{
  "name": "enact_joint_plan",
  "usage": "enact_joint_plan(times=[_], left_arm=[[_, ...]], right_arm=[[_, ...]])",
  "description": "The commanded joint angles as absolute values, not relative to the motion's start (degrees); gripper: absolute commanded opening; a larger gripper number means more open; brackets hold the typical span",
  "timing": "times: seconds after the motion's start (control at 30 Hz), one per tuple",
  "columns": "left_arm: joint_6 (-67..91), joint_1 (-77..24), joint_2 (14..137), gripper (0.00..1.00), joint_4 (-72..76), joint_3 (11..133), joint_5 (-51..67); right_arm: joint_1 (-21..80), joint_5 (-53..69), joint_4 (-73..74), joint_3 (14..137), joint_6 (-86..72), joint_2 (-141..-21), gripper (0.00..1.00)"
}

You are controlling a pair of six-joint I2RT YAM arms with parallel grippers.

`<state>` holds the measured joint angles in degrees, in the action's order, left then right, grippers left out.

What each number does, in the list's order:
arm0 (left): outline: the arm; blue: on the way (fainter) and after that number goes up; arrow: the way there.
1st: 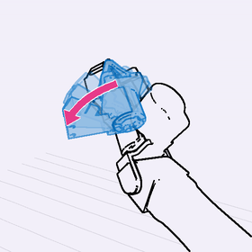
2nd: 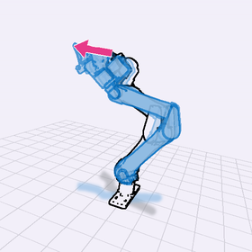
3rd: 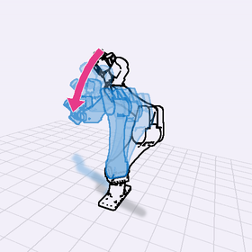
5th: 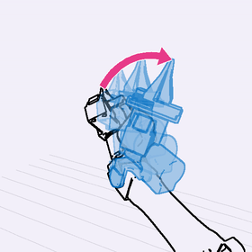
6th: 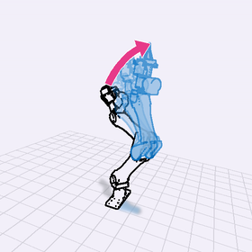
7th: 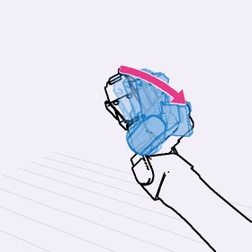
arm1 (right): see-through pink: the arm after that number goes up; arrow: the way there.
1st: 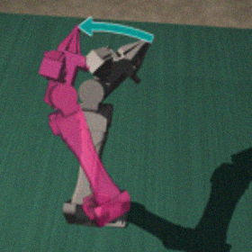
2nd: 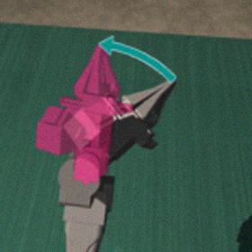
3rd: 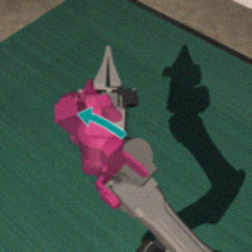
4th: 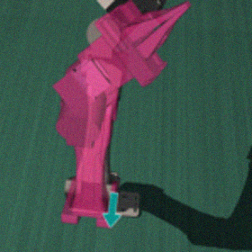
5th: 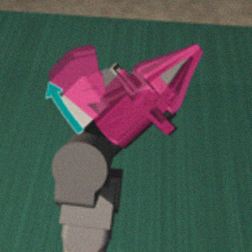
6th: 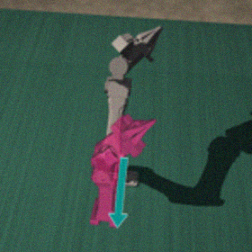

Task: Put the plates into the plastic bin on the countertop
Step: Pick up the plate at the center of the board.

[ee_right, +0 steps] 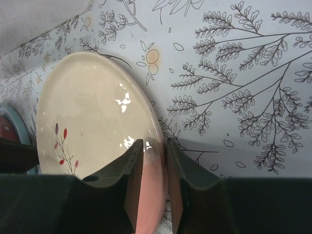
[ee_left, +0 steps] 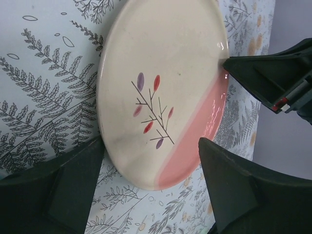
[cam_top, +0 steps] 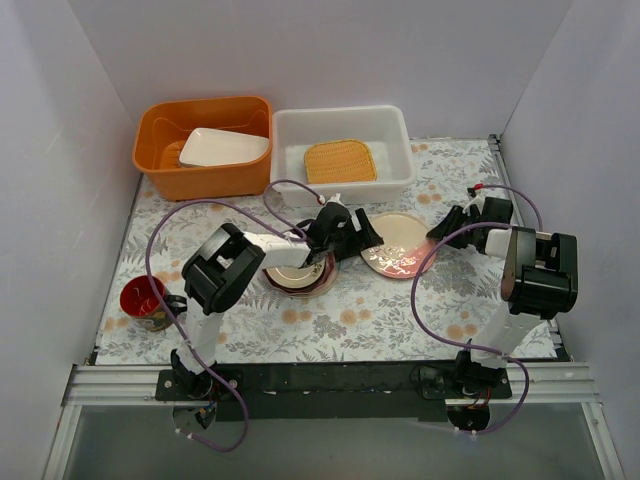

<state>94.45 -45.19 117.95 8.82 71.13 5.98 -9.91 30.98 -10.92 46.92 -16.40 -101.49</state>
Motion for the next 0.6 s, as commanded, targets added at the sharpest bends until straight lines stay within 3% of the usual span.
enact_joint_plan(times=[0.0, 0.13, 0.43, 0.57], left_arm=[[93.43, -46.05, 118.48, 0.78, 15.72, 63.29, 8.09], [91.5, -46.93, 115.93, 0.77, 17.31, 63.37, 8.08], [90.09, -48.86, 113.12, 0.56, 21.69, 63.72, 10.72], [90.44, -49.39, 110.14, 0.56, 25.75, 61.97, 11.43]], right_arm=[[-7.21, 41.3, -5.44, 41.75, -18.02, -101.95, 0.31], [-7.29, 42.01, -6.15, 40.25, -17.84, -101.69, 0.28], [-7.29, 44.91, -5.8, 40.43, -18.02, -98.53, 0.27], [-7.29, 47.28, -6.06, 40.52, -18.11, -97.56, 0.27]])
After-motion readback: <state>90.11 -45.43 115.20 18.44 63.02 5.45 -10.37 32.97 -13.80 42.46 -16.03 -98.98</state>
